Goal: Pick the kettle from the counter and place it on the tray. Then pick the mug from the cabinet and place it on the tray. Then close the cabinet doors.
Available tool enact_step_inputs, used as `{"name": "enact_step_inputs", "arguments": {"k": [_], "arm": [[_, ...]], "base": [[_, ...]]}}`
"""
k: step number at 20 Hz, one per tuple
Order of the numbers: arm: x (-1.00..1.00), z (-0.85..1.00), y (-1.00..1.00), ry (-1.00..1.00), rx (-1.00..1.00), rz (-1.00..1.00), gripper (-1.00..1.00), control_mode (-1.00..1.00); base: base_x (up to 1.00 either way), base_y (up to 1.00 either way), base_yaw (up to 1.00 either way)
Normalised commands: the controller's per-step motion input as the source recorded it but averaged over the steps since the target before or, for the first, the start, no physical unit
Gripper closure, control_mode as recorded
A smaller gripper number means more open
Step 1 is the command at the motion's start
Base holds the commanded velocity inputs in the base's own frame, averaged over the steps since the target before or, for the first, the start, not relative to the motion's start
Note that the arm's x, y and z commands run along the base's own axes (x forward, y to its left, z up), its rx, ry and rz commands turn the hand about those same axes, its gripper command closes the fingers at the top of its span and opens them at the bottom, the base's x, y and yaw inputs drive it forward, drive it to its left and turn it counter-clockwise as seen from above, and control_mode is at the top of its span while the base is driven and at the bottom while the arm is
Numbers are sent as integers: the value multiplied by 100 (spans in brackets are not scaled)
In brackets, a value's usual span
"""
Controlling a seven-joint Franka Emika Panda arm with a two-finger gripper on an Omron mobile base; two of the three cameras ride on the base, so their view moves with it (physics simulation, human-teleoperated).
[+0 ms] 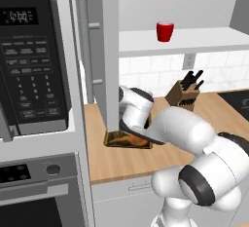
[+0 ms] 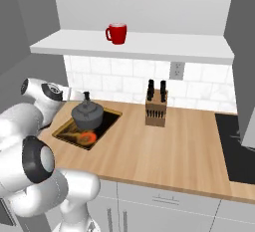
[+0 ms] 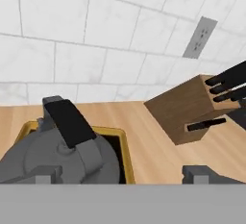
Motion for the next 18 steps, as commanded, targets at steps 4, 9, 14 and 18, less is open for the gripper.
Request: {"name": "enact_step_inputs", "arguments": {"k": [4, 9, 14, 18], "arm": [[-72, 67, -19, -1, 4, -10, -100, -100], [-62, 67, -34, 3, 0, -6, -100, -100], [-23, 61, -48, 8, 9, -2, -100, -100], [0, 3, -27, 0, 16, 0, -100, -100]], "base": [[0, 0, 0], [0, 0, 0], [0, 0, 0], [0, 0, 0]]}}
